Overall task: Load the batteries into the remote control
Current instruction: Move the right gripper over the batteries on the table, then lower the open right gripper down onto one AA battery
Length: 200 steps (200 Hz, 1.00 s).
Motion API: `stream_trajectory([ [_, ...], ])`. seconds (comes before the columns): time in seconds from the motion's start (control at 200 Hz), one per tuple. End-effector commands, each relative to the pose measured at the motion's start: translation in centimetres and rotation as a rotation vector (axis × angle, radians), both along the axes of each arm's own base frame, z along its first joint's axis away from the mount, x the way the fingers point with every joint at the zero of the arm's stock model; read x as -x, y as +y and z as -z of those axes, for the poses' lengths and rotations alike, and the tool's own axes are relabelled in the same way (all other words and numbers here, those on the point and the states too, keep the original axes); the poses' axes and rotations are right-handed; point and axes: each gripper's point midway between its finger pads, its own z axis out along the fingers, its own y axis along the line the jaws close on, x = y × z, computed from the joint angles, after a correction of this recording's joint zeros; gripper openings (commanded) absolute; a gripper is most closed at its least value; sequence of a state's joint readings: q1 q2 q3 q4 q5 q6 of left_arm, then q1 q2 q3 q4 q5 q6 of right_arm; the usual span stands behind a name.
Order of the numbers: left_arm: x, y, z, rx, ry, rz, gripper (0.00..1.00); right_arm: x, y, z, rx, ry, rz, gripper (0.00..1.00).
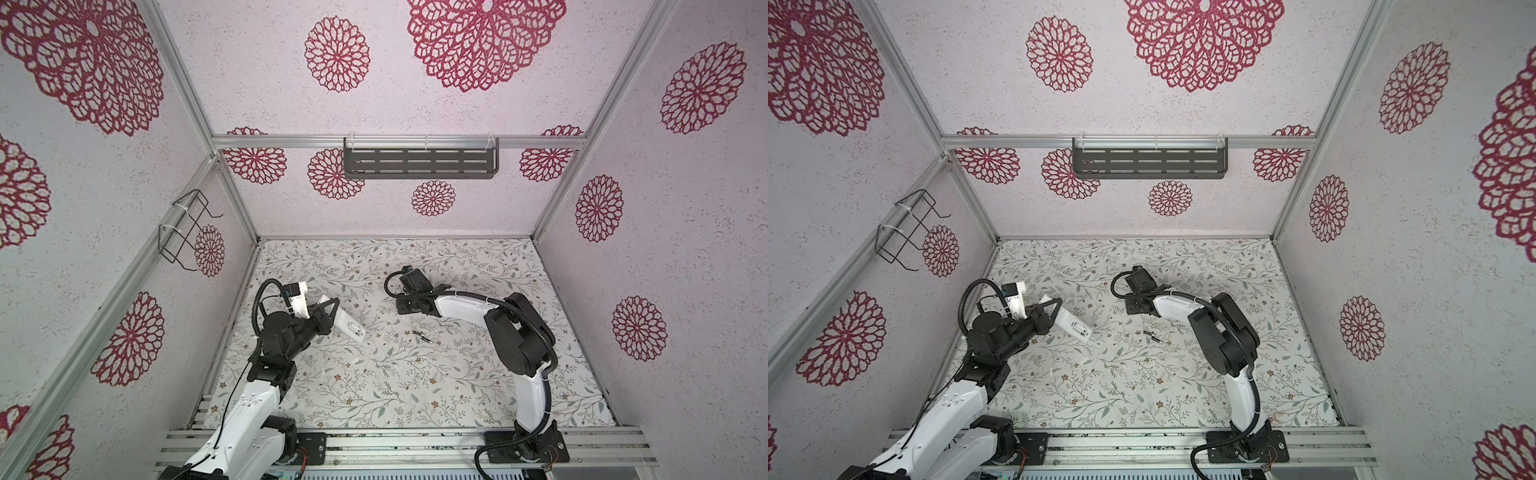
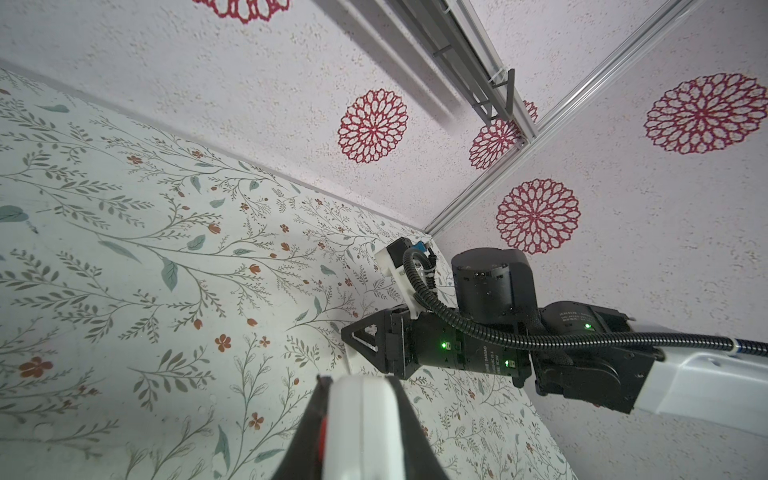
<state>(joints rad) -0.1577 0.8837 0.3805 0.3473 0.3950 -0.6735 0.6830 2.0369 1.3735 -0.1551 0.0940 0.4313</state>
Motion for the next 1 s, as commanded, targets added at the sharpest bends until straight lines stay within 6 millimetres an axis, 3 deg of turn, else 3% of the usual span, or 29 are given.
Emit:
stream_trajectory([
  [0.0, 0.0, -0.1, -1.1, 0.009, -0.046, 0.009, 0.0, -0.2, -0.8, 0.5, 0.011, 0.003, 0.038, 0.36],
  [0.19, 0.0, -0.2, -1.2, 0.013, -0.049, 0.014, 0.0, -0.2, -1.0, 0.1, 0.004, -0.008, 0.046, 0.38],
  [0.38, 0.0, -0.5, -1.4, 0.02, -0.053, 0.034, 0.0, 0.4, -1.7, -1.8, -0.019, -0.057, 0.026, 0.48],
  [0.74, -0.2, -1.1, -1.2, 0.042, -0.047, 0.07, 0.0, 6.1, -5.4, -3.5, -0.042, -0.115, -0.127, 0.63],
  [0.876, -0.2, -1.4, -1.2, 0.049, -0.044, 0.086, 0.0, 7.4, -6.5, -3.3, -0.041, -0.085, -0.138, 0.62],
  [0.996, -0.1, -1.7, -1.4, 0.056, -0.044, 0.101, 0.0, 8.6, -6.2, -3.1, -0.051, -0.069, -0.201, 0.58],
])
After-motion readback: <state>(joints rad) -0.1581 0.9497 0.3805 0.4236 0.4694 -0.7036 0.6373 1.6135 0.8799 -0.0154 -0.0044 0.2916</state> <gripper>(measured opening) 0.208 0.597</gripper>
